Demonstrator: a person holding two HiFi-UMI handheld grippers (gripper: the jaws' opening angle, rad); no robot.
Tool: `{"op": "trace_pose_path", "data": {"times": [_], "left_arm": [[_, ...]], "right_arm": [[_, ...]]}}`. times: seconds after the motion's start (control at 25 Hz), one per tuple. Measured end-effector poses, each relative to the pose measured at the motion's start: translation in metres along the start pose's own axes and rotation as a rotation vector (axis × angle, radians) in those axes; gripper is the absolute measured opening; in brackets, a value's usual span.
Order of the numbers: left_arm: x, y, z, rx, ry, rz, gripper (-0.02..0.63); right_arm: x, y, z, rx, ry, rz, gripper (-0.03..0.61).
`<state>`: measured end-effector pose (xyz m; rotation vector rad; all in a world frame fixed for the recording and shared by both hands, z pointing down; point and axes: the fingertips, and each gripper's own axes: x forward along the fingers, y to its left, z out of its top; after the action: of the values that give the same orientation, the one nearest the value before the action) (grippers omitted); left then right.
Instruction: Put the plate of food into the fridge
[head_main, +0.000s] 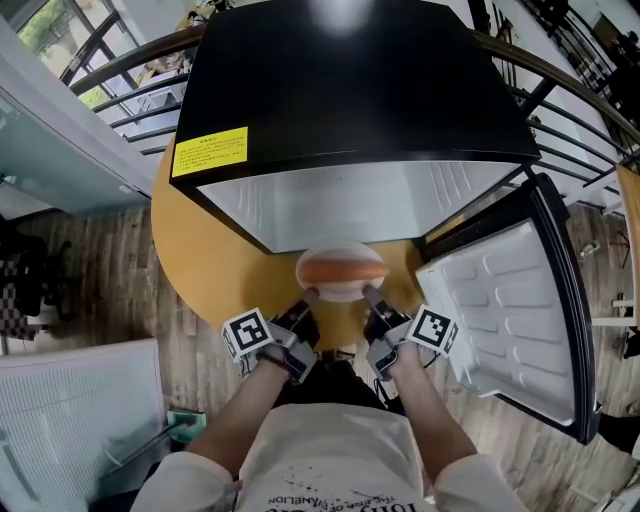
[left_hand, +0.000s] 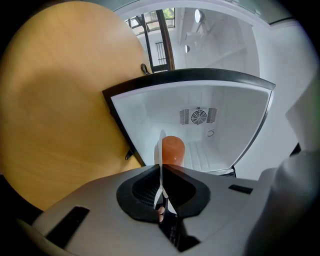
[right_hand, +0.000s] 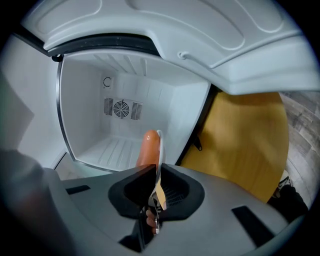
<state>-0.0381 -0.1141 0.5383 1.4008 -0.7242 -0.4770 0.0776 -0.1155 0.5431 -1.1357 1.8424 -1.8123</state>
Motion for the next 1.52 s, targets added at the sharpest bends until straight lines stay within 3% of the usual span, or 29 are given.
{"op": "trace_pose_path", "data": {"times": [0.8,1.52], "left_arm": [[0.056,0.035,0.062,-0.014,-0.095,-0.001,0.031],[0.087,0.053,0.093,-0.004,-0.199,0.06,0.031]], "right_arm": [[0.074,-0.03,0.046,-0.001,-0.136,-0.047,0.04],[0.11,-0.045,0.075,0.008,-0.215,-0.074,0.04]]}}
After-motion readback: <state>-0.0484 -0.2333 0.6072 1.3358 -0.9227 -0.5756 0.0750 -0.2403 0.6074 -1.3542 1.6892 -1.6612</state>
